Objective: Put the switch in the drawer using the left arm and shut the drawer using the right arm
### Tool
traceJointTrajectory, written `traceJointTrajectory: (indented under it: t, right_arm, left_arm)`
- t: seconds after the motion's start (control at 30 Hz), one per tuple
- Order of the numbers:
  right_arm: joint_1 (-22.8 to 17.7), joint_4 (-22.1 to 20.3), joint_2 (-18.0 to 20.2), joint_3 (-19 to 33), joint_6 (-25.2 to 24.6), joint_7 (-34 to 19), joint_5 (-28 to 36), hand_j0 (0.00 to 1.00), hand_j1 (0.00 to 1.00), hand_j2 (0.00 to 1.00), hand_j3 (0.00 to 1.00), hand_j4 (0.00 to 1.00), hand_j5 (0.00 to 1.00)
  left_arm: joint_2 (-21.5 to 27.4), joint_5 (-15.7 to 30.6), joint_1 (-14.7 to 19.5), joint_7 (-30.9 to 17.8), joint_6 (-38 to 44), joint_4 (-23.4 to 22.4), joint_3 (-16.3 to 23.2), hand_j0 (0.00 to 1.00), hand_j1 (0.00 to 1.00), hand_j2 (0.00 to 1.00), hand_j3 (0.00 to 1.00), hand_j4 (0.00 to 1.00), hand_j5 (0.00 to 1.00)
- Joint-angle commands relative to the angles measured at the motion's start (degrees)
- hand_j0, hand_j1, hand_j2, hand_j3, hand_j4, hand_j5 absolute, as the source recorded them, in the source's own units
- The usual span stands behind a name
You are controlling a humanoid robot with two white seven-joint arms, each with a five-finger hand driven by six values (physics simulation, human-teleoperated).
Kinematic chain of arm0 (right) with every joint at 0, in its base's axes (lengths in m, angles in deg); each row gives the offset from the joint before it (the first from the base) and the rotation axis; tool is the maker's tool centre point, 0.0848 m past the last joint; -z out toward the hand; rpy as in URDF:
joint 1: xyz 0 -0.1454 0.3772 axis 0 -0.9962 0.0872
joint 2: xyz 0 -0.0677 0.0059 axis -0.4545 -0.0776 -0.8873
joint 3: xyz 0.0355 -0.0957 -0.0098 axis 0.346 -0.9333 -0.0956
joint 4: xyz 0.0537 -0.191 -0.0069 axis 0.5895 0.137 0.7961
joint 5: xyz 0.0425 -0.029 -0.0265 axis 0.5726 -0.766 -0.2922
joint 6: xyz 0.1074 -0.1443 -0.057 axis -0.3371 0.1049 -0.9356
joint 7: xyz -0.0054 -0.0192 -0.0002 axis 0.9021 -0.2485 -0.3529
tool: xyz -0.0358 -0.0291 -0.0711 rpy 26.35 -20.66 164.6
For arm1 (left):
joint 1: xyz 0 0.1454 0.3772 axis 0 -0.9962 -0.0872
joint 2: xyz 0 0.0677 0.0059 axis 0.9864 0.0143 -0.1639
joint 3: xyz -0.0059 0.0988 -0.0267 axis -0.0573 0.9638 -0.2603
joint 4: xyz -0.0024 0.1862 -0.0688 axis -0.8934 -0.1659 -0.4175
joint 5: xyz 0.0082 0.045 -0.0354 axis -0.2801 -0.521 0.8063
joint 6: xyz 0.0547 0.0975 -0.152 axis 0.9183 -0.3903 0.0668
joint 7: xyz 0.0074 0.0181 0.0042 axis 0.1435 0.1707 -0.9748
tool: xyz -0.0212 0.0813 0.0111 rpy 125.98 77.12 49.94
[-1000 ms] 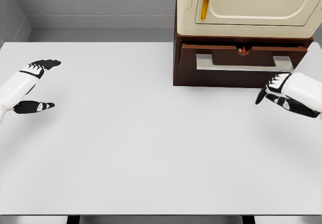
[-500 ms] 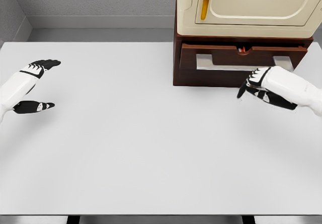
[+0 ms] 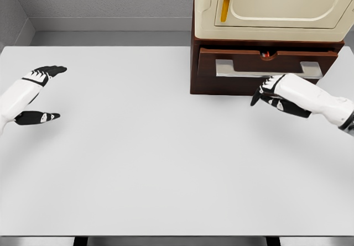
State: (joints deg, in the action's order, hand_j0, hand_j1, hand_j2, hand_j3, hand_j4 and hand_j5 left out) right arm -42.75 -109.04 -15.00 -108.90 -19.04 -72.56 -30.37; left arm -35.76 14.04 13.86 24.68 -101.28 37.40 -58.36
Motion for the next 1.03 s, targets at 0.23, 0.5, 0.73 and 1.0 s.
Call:
traceJointTrajectory:
  t: [0.23,0.5,0.73,1.0]
  right_arm:
    - [1.6,5.0,-1.5,-0.6,0.0,0.0,0.1,0.44,0.44,0.44,0.44,0.44,0.44]
    - [3.9,7.4,-2.8,-1.6,0.0,0.0,0.2,0.44,0.44,0.44,0.44,0.44,0.44]
    - [4.0,7.4,-2.4,-1.6,0.0,0.0,0.2,0.44,0.44,0.44,0.44,0.44,0.44]
    - [-1.7,3.8,11.3,-0.7,0.0,0.3,1.3,0.43,0.43,0.43,0.43,0.43,0.43]
  left_arm:
    - [0.1,0.5,-0.1,0.0,0.1,0.0,0.0,1.0,1.0,1.0,1.0,1.0,1.0]
    - [0.1,0.5,-0.1,0.0,0.1,0.0,0.0,1.0,1.0,1.0,1.0,1.0,1.0]
    - [0.0,0.7,-0.6,0.1,0.1,0.0,-0.4,1.0,1.0,1.0,1.0,1.0,1.0]
    - [0.0,0.3,-1.1,0.0,0.1,0.1,-0.3,1.0,1.0,1.0,1.0,1.0,1.0]
